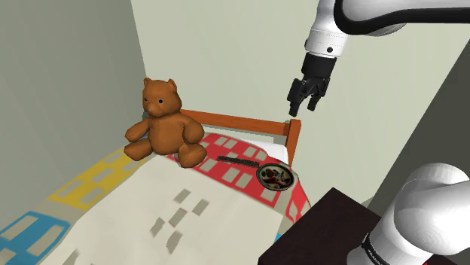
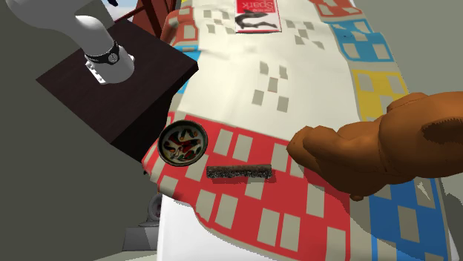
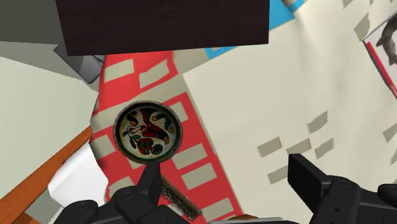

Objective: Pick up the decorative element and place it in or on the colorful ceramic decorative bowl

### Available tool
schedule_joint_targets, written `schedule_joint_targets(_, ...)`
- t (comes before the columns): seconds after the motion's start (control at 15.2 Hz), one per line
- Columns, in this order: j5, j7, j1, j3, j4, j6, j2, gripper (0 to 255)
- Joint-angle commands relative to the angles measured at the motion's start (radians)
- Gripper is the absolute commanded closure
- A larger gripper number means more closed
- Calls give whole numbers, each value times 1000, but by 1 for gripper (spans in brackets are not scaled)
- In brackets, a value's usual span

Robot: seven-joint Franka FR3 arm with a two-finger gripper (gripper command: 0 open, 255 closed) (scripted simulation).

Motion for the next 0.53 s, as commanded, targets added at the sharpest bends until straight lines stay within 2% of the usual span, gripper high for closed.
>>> schedule_joint_targets(0.0, 0, 0, 0, 0, 0, 0, 0, 0)
schedule_joint_targets(0.46, -34, -154, 4, -60, -84, 233, 150, 0)
